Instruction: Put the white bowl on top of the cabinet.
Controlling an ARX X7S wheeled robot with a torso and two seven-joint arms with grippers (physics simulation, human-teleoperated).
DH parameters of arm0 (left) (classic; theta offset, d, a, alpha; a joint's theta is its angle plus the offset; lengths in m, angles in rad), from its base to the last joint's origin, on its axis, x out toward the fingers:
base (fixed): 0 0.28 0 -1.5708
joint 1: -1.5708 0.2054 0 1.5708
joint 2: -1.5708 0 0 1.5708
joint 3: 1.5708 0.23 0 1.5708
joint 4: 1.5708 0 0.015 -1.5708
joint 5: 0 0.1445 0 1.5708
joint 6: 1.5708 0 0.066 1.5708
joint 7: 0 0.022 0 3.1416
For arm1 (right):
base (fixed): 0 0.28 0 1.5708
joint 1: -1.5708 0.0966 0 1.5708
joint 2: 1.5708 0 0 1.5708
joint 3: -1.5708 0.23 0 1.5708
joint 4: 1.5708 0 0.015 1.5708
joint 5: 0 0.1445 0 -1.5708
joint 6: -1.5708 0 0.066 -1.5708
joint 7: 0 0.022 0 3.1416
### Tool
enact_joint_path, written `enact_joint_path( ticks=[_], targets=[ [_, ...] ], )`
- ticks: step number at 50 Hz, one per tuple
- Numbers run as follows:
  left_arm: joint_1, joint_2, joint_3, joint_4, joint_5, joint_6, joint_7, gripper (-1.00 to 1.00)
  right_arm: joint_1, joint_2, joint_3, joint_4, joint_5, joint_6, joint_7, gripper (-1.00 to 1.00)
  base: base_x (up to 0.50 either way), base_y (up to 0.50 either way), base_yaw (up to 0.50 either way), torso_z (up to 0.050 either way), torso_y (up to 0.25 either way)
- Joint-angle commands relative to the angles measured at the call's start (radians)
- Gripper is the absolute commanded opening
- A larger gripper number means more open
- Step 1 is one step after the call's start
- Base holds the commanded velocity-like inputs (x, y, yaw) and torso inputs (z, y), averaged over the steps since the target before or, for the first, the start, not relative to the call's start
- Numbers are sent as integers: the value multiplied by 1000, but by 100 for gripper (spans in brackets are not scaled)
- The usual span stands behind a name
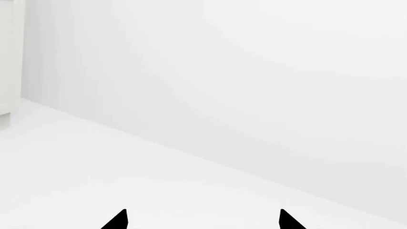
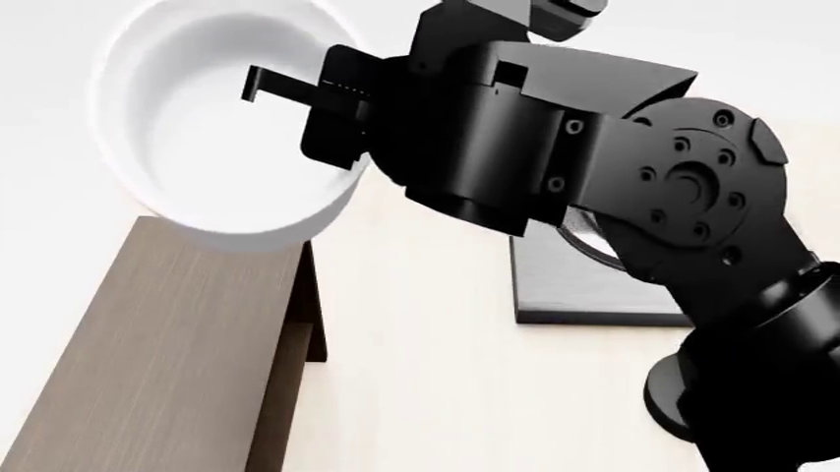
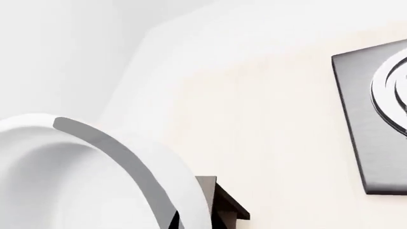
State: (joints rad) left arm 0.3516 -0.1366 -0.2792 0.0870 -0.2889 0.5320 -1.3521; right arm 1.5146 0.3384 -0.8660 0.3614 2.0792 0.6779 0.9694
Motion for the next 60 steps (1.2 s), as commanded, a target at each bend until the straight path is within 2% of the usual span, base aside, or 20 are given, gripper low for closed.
enact_joint_path(
  ticks=[1, 8, 26, 60],
  targets=[
    [0, 1, -1, -3, -4, 4, 1, 100, 18, -48, 28, 52, 12, 4, -62, -100, 0, 0, 0, 0, 0],
    [0, 1, -2, -6, -6, 6, 1, 100, 30, -86, 6, 83, 17, 46, -112, -100, 0, 0, 0, 0, 1],
    [2, 2, -1, -4, -3, 8, 0, 100, -8, -102, 3, 53, 83, 79, -116, -100, 0, 0, 0, 1, 1],
    [1, 0, 0, -7, -9, 10, 2, 100, -16, -156, -74, 193, 1, 93, -209, -100, 0, 0, 0, 0, 1]
  ],
)
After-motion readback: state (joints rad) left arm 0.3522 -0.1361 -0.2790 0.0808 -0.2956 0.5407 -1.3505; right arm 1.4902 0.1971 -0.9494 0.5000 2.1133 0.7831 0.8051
